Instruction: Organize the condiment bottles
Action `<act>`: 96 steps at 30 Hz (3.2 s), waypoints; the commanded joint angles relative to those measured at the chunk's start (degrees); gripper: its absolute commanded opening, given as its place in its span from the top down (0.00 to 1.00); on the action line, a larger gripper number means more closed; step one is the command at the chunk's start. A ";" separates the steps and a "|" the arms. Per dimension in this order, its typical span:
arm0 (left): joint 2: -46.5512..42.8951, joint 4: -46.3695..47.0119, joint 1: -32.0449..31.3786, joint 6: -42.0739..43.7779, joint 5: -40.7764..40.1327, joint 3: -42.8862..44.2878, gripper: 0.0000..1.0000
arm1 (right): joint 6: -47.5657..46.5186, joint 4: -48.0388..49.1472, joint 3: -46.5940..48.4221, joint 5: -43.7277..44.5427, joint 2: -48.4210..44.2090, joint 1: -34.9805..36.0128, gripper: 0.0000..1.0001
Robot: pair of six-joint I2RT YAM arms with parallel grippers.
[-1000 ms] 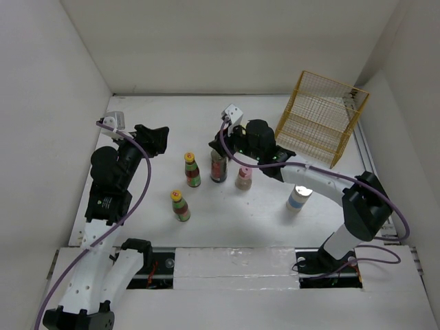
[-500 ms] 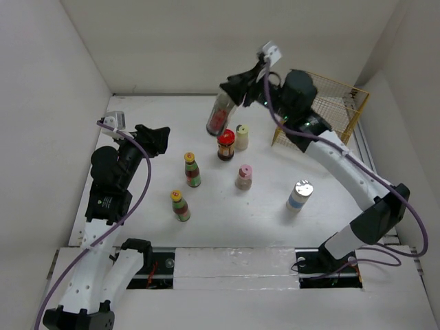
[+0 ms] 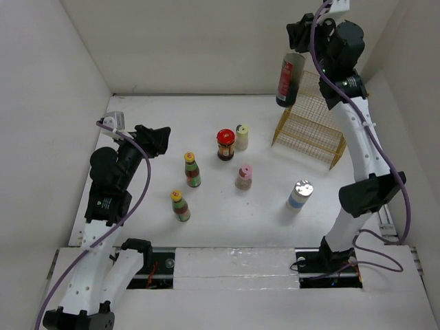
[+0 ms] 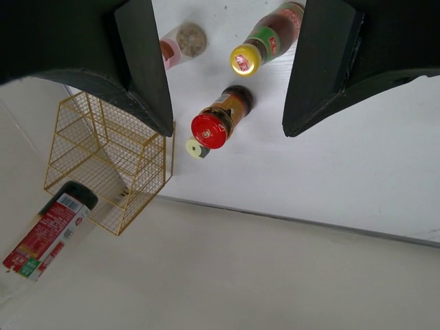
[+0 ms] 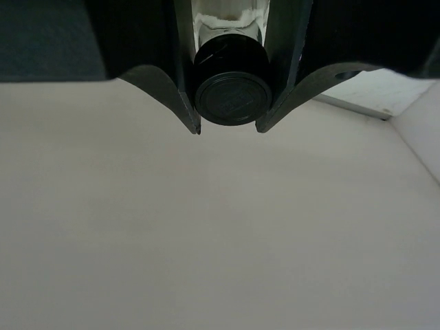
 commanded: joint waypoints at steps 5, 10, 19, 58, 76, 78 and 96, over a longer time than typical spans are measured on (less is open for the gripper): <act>-0.30 3.74 -0.06 -0.49 1.26 -0.23 0.39 | 0.76 1.50 9.28 4.79 0.94 -7.15 1.00; 0.75 3.74 -0.06 -0.49 1.26 0.29 0.39 | 0.76 1.41 12.26 5.32 4.79 -10.07 1.00; 1.01 3.74 -0.06 -1.02 1.26 0.29 0.39 | 0.23 1.41 17.02 6.20 10.61 -14.28 1.00; 1.01 3.21 -0.06 -0.49 0.82 0.82 0.39 | -2.85 20.05 -18.75 13.85 8.76 -11.38 1.00; 1.28 2.07 -0.06 -0.49 -2.25 1.34 0.38 | -2.32 15.57 -17.17 8.31 3.33 -10.34 0.12; 1.80 0.58 -0.06 -1.72 -4.27 1.34 0.38 | -2.32 14.96 -17.17 6.83 1.65 -9.63 0.12; 0.31 -10.06 -0.06 -12.71 -32.13 3.72 0.43 | -10.57 14.16 -37.12 -41.61 -9.34 28.59 0.46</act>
